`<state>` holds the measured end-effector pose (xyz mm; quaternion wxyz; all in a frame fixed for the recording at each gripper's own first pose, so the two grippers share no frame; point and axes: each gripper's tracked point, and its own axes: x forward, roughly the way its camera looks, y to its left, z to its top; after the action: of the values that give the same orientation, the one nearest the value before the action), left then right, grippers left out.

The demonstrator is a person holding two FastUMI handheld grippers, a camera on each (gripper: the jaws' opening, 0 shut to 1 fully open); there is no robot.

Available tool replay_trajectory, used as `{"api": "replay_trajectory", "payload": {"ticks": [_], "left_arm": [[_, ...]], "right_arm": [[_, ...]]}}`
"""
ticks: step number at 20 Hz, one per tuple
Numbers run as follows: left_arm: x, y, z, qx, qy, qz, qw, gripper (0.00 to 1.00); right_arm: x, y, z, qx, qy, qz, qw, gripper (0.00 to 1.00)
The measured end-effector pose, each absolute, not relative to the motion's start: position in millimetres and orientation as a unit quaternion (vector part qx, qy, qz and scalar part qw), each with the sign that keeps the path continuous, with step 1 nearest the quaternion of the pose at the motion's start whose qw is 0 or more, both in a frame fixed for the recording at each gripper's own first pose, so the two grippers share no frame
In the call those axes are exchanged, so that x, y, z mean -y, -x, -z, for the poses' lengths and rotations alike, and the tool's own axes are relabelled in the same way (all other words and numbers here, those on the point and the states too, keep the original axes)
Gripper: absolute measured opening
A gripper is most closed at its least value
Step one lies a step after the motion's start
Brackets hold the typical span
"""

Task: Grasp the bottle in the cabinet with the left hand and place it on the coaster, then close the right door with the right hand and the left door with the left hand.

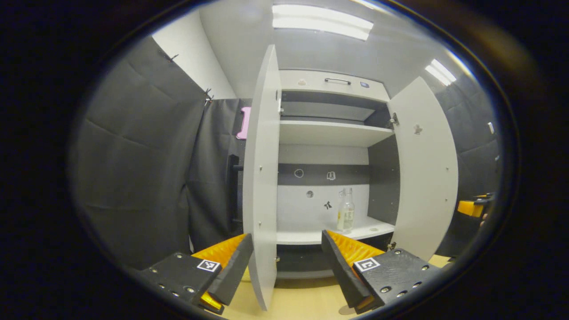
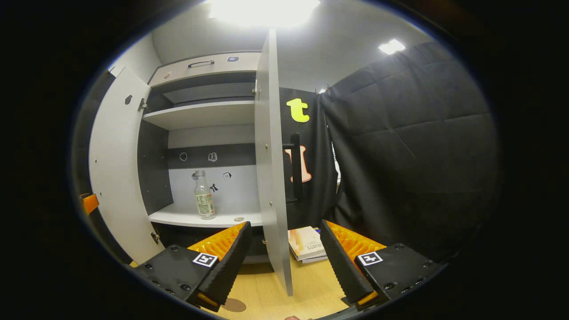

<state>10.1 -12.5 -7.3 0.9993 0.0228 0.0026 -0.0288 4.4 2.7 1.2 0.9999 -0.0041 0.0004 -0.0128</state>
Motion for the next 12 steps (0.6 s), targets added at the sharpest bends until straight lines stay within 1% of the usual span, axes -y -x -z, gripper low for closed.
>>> {"api": "replay_trajectory", "payload": {"ticks": [5,10,12], "left_arm": [[21,-16,13,-0.007,-0.019,0.048,0.999,0.97],[48,-27,10,-0.019,-0.029,0.071,0.997,0.98],[68,-34,7,-0.019,-0.022,0.092,0.995,0.98]], "right_arm": [[6,1,5,-0.016,-0.003,0.027,0.999,0.98],[39,10,1,-0.025,-0.011,0.064,0.998,0.98],[57,11,-3,-0.021,-0.014,0.084,0.996,0.98]]}}
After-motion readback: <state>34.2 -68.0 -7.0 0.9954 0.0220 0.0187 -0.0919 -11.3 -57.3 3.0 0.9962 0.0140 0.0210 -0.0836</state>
